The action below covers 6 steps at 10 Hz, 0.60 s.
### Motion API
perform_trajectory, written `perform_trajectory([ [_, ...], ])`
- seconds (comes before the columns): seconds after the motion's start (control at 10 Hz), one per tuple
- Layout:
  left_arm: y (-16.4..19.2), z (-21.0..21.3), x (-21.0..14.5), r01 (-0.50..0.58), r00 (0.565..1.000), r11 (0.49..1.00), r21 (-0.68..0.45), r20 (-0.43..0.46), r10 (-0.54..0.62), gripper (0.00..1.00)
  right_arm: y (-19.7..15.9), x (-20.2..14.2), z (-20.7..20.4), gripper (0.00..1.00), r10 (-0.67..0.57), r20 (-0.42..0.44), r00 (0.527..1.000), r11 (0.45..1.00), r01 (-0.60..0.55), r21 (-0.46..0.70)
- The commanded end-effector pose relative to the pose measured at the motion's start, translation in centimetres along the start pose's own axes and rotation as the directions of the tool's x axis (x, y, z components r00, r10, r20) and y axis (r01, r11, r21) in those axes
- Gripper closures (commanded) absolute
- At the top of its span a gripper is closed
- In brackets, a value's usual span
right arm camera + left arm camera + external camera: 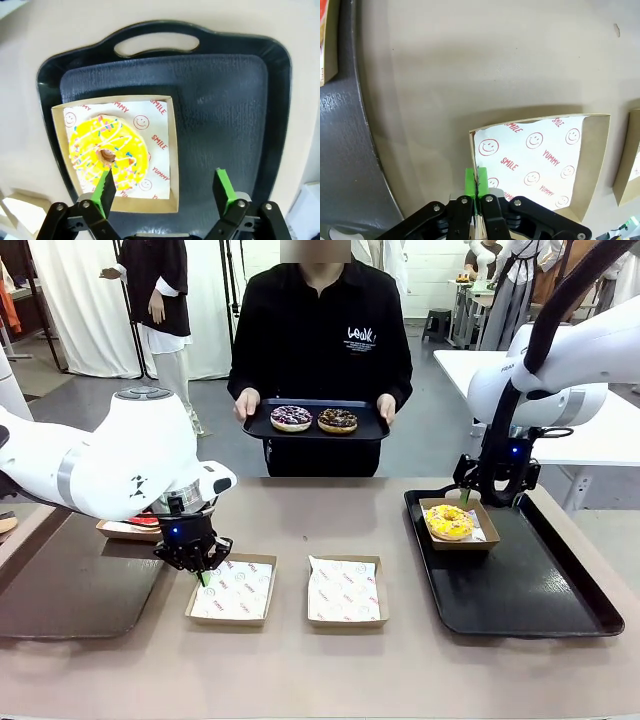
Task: Individually package the donuts and arrange them on the tray.
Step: Place the picked Paper togo box on the Handle tray while simultaneously picking up another Paper togo box from the table with the other hand.
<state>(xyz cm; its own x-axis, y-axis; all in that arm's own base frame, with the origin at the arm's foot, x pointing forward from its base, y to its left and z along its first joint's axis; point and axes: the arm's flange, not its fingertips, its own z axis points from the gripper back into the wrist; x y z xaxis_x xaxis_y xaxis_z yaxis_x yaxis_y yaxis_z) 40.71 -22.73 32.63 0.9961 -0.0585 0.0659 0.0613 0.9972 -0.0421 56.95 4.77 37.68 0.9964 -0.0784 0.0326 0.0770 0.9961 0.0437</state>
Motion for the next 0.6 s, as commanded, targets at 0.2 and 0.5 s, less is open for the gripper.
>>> perform_trajectory([
  [0.2,1.7,6.3,1.8,-0.032,0.999,0.997,-0.073,-0.003,0.032,1.00,-5.0,-4.2,6.2,0.00,-0.074,-0.028,0.997,0.951,0.079,0.297],
  [0.5,1.9,12.2,5.2,-0.001,1.000,0.996,-0.093,0.021,0.003,1.00,-13.3,-9.0,11.7,0.00,-0.136,-0.075,0.988,0.822,0.155,0.548],
])
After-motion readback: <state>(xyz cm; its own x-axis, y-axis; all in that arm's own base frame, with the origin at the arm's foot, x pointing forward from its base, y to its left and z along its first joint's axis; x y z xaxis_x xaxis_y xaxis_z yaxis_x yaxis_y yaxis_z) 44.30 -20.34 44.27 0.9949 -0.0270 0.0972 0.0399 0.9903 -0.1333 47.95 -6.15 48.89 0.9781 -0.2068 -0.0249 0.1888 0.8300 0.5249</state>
